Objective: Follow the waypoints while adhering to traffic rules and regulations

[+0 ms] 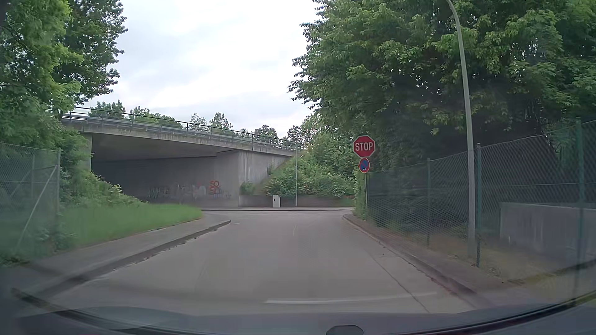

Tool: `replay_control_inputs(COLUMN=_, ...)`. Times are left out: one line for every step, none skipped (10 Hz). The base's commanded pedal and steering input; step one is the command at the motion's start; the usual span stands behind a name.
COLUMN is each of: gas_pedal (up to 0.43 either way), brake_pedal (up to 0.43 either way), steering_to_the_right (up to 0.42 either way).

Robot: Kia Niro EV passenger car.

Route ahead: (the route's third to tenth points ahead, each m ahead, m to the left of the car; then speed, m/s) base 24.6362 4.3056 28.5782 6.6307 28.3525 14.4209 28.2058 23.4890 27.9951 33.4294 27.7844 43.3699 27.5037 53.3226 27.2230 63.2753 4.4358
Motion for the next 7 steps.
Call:
replay_control_inputs(gas_pedal=0.0, brake_pedal=0.0, steering_to_the_right=-0.005)
replay_control_inputs(gas_pedal=0.0, brake_pedal=0.0, steering_to_the_right=-0.008)
replay_control_inputs(gas_pedal=0.0, brake_pedal=0.0, steering_to_the_right=-0.011)
replay_control_inputs(gas_pedal=0.0, brake_pedal=0.0, steering_to_the_right=-0.015)
replay_control_inputs(gas_pedal=0.0, brake_pedal=0.0, steering_to_the_right=-0.013)
replay_control_inputs(gas_pedal=0.0, brake_pedal=0.0, steering_to_the_right=-0.011)
replay_control_inputs(gas_pedal=0.0, brake_pedal=0.0, steering_to_the_right=-0.01)
